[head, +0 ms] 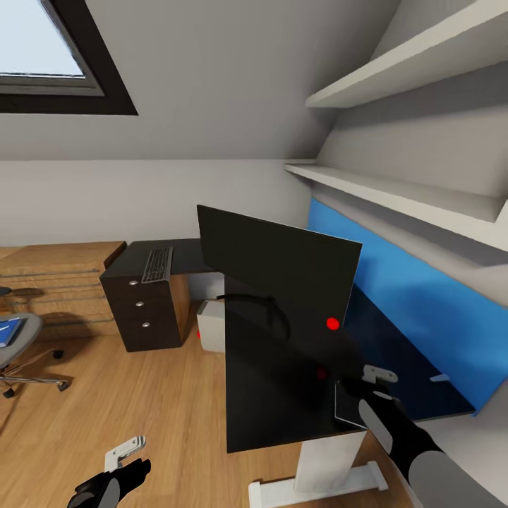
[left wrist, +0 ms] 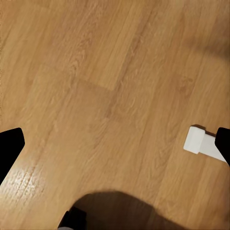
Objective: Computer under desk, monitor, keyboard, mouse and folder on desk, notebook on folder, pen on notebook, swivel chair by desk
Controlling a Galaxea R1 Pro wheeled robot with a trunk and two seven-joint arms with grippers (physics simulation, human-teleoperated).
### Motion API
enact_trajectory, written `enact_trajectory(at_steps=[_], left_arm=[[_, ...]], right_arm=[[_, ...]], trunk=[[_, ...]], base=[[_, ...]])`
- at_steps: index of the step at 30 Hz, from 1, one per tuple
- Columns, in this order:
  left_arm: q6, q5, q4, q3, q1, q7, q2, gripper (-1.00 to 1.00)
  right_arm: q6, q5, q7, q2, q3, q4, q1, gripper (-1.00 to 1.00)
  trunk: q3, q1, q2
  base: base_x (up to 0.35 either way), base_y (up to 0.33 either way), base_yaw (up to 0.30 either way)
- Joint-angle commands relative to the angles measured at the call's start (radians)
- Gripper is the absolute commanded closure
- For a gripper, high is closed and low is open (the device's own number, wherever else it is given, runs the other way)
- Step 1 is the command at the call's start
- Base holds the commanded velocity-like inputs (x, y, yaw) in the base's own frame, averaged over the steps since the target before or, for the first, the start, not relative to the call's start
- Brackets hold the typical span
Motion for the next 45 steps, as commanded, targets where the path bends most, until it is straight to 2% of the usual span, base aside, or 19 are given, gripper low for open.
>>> enact_trajectory(at_steps=[1, 10, 13, 14, 18, 22, 23, 25, 33, 34, 36, 38, 45], left_arm=[[0.004, 0.011, -0.002, -0.001, 0.0, 0.007, 0.0, -1.0], [0.004, 0.011, -0.002, -0.001, 0.0, 0.007, 0.0, -1.0], [0.004, 0.011, -0.002, -0.001, 0.0, 0.007, 0.0, -1.0], [0.004, 0.011, -0.001, -0.001, 0.0, 0.008, 0.0, -1.0], [0.004, 0.011, 0.0, -0.001, 0.0, 0.007, 0.0, -1.0], [0.003, 0.01, 0.0, -0.002, 0.0, 0.008, 0.001, -1.0], [0.003, 0.01, 0.0, -0.001, 0.0, 0.008, 0.002, -1.0], [0.003, 0.01, 0.0, -0.001, 0.0, 0.008, 0.002, -1.0], [0.003, 0.011, 0.0, -0.001, 0.0, 0.009, 0.003, -1.0], [0.003, 0.011, 0.0, 0.0, 0.0, 0.009, 0.003, -1.0], [0.003, 0.012, 0.0, 0.001, 0.0, 0.01, 0.004, -1.0], [0.003, 0.012, 0.0, 0.005, 0.0, 0.011, 0.005, -1.0], [-0.008, 0.013, 0.0, 0.008, 0.0, 0.013, 0.007, -1.0]], right_arm=[[0.005, -0.007, -0.009, -0.002, 0.008, -0.006, -0.001, -1.0], [0.013, -0.007, -0.013, -0.004, 0.008, -0.128, 0.013, -1.0], [0.032, -0.006, -0.024, -0.003, 0.008, -0.204, 0.05, -1.0], [0.046, -0.005, -0.038, -0.003, 0.008, -0.251, 0.078, -1.0], [0.056, -0.005, -0.061, -0.005, 0.005, -0.3, 0.102, -1.0], [0.056, -0.01, -0.067, -0.033, -0.007, -0.311, 0.108, -1.0], [0.055, -0.015, -0.067, -0.045, -0.02, -0.311, 0.109, -1.0], [0.055, -0.021, -0.068, -0.054, -0.04, -0.312, 0.11, -1.0], [0.057, -0.031, -0.068, -0.066, -0.164, -0.312, 0.111, -1.0], [0.057, -0.031, -0.068, -0.067, -0.193, -0.312, 0.111, -1.0], [0.057, -0.032, -0.067, -0.068, -0.219, -0.312, 0.111, -1.0], [0.057, -0.033, -0.065, -0.068, -0.272, -0.311, 0.111, -1.0], [0.057, -0.039, -0.061, -0.067, -0.305, -0.311, 0.111, -1.0]], trunk=[[-0.001, 0.0, -0.001], [-0.001, 0.0, -0.001], [-0.001, 0.0, -0.001], [-0.001, 0.0, -0.001], [-0.001, 0.0, -0.001], [-0.001, 0.0, -0.001], [-0.001, 0.0, -0.001], [-0.001, 0.0, -0.001], [-0.001, 0.0, -0.001], [-0.001, 0.0, -0.001], [-0.001, 0.0, -0.001], [-0.001, 0.0, -0.001], [-0.001, 0.0, -0.001]], base=[[0.0, 0.0, 0.0], [0.0, 0.0, 0.0], [0.0, 0.0, 0.0], [0.0, 0.0, 0.0], [0.0, 0.0, 0.0], [0.017, -0.087, 0.0], [0.082, -0.184, 0.0], [0.085, -0.163, 0.0], [0.034, -0.063, 0.0], [0.009, -0.016, 0.0], [0.006, -0.012, 0.0], [0.003, -0.005, 0.0], [0.001, -0.001, 0.0]])
